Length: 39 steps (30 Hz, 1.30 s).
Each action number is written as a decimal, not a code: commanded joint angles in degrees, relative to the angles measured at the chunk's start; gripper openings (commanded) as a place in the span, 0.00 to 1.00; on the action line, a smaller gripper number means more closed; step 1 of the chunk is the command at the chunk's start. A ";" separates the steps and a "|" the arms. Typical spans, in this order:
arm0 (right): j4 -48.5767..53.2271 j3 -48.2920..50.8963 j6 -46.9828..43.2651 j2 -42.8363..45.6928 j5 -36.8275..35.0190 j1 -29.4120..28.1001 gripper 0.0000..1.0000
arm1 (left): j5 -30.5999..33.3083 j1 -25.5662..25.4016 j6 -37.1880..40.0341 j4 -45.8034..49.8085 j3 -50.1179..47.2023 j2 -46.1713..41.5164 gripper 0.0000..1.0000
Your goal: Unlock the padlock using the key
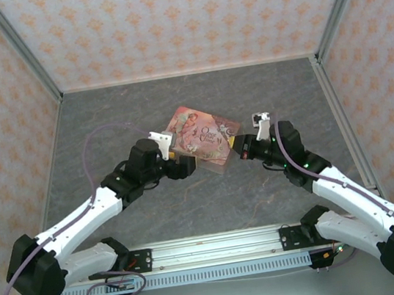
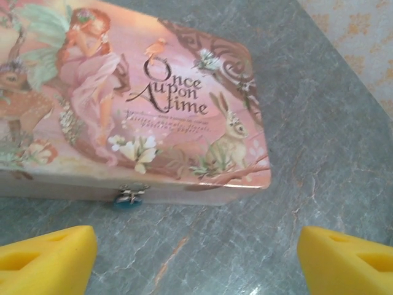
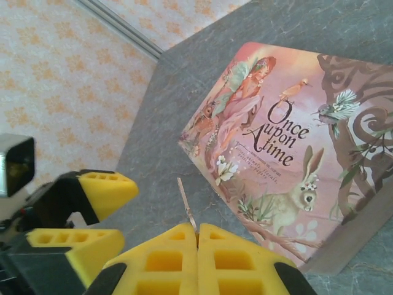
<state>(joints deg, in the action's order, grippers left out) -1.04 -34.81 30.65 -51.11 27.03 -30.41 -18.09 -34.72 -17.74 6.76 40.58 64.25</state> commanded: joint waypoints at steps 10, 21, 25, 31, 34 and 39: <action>-5.57 3.17 0.66 1.60 -3.45 -4.21 0.00 | -0.42 1.44 -2.41 -15.20 -9.58 3.33 0.79; -5.71 5.61 -0.30 6.72 -3.13 -4.23 0.00 | 1.39 2.19 0.35 -25.92 -10.26 12.17 0.71; -3.76 6.76 -0.72 10.13 -4.44 -4.17 0.00 | 0.64 2.17 1.82 -28.08 -10.34 15.46 0.68; -1.90 8.20 -0.75 14.23 -6.32 -4.23 0.00 | 0.63 2.18 2.77 -30.25 -11.35 18.37 0.66; -1.03 8.31 -0.88 14.73 -6.38 -4.22 0.00 | 0.65 2.15 2.86 -32.09 -11.66 20.13 0.65; -0.88 8.57 -1.03 14.62 -6.69 -4.20 0.00 | 0.42 2.19 2.62 -35.42 -11.45 23.82 0.62</action>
<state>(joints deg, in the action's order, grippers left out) -2.24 -26.72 30.83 -37.10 21.58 -34.37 -18.00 -33.21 -16.36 -24.29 29.41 86.59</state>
